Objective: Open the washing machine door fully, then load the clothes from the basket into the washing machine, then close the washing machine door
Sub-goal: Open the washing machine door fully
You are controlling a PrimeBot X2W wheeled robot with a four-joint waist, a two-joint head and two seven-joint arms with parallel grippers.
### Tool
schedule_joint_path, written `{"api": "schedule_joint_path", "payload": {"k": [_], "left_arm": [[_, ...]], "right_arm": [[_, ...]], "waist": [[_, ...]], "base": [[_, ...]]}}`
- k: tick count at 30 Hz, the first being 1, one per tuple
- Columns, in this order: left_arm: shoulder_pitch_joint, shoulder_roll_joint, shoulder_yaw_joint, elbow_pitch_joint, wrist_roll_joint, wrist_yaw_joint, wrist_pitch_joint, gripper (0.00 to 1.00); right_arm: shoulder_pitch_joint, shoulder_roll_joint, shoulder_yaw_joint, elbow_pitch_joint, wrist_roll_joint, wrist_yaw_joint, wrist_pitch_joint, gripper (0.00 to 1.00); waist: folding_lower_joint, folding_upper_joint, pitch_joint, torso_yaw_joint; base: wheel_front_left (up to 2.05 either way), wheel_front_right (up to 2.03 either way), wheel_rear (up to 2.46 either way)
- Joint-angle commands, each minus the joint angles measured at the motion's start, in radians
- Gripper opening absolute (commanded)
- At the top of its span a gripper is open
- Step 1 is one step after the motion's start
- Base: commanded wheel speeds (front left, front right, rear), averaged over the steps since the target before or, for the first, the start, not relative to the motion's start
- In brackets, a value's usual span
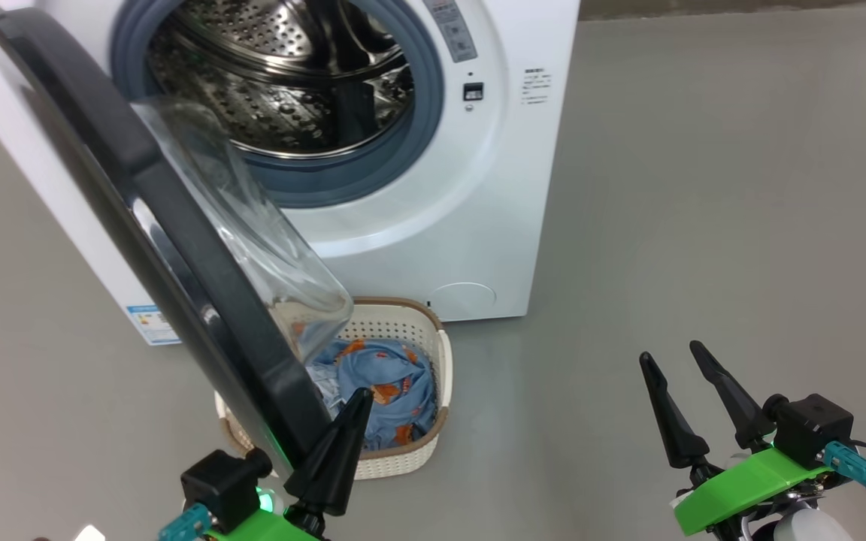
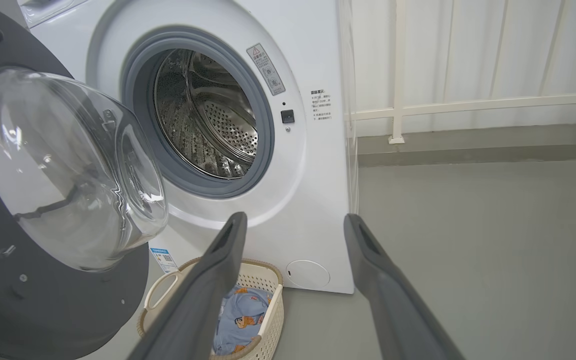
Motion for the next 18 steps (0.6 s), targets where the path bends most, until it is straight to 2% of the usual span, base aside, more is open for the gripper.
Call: {"api": "schedule_joint_path", "payload": {"k": [1,18], "left_arm": [[-0.03,0.041,0.071,-0.013,-0.001,0.018,-0.015,0.0],[0.066,0.12,0.104,-0.106,0.005,0.065,0.014,0.0]], "right_arm": [[-0.018,0.0,0.017,-0.019,0.007,0.002,-0.012,1.0],[-0.016,0.02,-0.009,0.006,0.004,0.002,-0.012,1.0]], "waist": [[0.0,-0.0001,-0.005,0.02],[0.0,-0.0001,-0.026,0.14]], "base": [[0.0,0.0,0.0],[0.0,0.0,0.0]]}}
